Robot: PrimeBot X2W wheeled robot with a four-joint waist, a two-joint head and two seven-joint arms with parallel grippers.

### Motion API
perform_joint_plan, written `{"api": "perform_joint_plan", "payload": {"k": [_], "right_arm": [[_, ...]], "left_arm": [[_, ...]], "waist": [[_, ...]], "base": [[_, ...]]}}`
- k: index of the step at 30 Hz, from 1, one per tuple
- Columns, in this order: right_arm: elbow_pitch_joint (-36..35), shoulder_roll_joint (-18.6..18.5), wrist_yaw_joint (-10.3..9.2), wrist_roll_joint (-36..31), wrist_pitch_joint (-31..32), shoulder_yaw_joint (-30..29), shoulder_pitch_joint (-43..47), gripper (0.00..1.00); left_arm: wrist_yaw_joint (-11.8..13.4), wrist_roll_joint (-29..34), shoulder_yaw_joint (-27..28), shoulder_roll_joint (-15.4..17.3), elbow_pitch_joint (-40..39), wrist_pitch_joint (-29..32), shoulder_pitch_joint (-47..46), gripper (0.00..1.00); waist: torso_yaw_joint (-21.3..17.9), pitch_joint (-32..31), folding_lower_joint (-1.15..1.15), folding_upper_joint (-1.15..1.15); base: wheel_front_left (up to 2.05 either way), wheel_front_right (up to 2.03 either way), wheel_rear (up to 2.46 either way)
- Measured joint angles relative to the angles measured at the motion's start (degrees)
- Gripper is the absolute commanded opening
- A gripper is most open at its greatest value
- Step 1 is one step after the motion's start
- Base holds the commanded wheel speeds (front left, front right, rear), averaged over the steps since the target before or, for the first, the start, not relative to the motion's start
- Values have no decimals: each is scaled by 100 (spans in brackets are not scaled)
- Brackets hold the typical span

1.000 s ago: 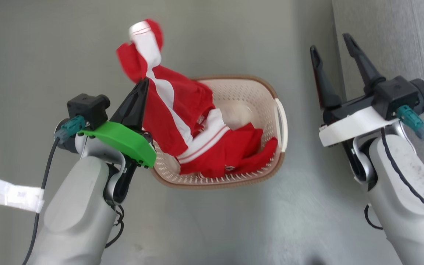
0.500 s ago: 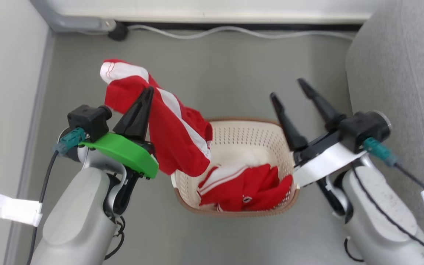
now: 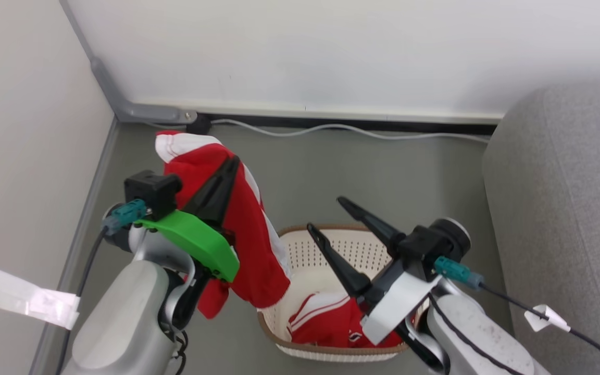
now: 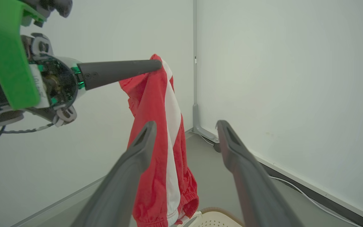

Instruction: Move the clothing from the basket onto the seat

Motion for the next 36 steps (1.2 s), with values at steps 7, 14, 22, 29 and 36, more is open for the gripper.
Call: {"api": "perform_joint_plan", "payload": {"k": [7, 14, 22, 29, 36], "right_arm": [[102, 84, 0, 182, 0, 382, 222, 100], [124, 103, 0, 247, 0, 511, 255, 100], [118, 109, 0, 272, 0, 470, 254, 100], [305, 60, -81, 138, 0, 302, 246, 0], [331, 89, -108, 198, 0, 248, 233, 0]], "left_arm": [[79, -38, -136, -56, -450, 337, 114, 0], [116, -81, -408, -74, -1062, 673, 282, 0], [227, -88, -485, -64, -1526, 922, 445, 0], [313, -148, -599, -62, -2045, 1173, 616, 0], [476, -189, -587, 33, -2415, 1352, 754, 0]], "waist": [[60, -525, 0, 0], [130, -801, 0, 0], [150, -851, 0, 0], [108, -862, 0, 0], [19, -855, 0, 0]], "base": [[0, 0, 0], [0, 0, 0], [0, 0, 0], [0, 0, 0], [0, 0, 0]]}}
